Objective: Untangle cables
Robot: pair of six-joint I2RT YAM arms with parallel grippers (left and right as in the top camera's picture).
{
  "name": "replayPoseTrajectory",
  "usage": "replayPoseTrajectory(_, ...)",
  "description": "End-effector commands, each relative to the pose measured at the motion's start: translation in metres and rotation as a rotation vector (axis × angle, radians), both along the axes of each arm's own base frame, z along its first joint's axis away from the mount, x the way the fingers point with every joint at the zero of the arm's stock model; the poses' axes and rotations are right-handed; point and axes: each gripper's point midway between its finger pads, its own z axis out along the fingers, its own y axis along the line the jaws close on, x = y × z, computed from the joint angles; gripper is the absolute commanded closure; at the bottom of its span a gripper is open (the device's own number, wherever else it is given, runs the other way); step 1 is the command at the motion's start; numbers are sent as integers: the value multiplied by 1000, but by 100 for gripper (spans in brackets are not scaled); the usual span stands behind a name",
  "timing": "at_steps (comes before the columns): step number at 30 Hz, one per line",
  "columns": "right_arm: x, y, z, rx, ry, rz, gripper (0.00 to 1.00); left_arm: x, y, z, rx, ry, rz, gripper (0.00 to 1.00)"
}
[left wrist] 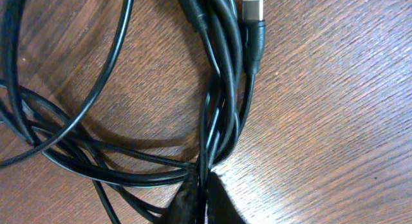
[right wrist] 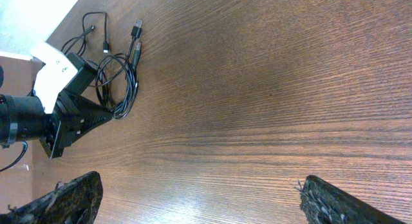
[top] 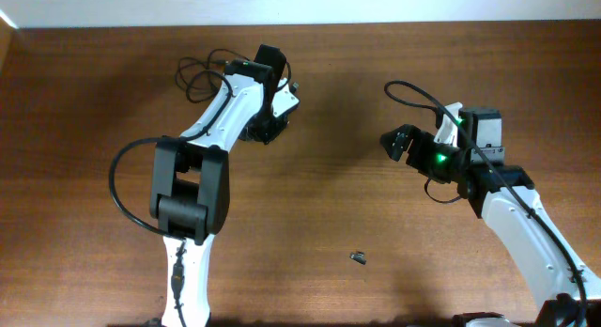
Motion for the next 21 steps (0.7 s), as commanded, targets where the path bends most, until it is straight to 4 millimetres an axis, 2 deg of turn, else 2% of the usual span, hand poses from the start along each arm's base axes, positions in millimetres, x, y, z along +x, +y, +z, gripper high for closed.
replayPoseTrajectory(1,5,0,5,-8,-14,-3,1,-2,-3,6,-16,-6,-2,100)
replayPoseTrajectory(3,5,0,5,-8,-14,-3,1,0,-3,13,-16,-17,-1,100)
replayPoseTrajectory(7,5,0,5,-8,-14,-3,1,19,-9,67,-50,-128,-1,100)
replayPoseTrajectory(9,5,0,5,-8,-14,-3,1,35,-14,119,-94,-254,21,100)
replayPoseTrajectory(10,5,0,5,-8,-14,-3,1,43,-18,160,-140,-351,43,100)
replayPoseTrajectory(12,5,0,5,-8,-14,-3,1,46,-31,227,-257,-486,24,100)
replayPoseTrajectory(15,5,0,5,-8,-15,-3,1,39,-41,285,-360,-596,-12,100)
replayPoseTrajectory(18,6,1,6,-7,-22,-2,3,24,-48,325,-442,-661,-48,100)
replayPoseTrajectory(19,7,1,7,-7,-30,-2,9,18,-49,336,-461,-678,-58,100)
replayPoseTrajectory(21,12,4,13,5,-65,12,16,12,-47,346,-465,-695,-60,100)
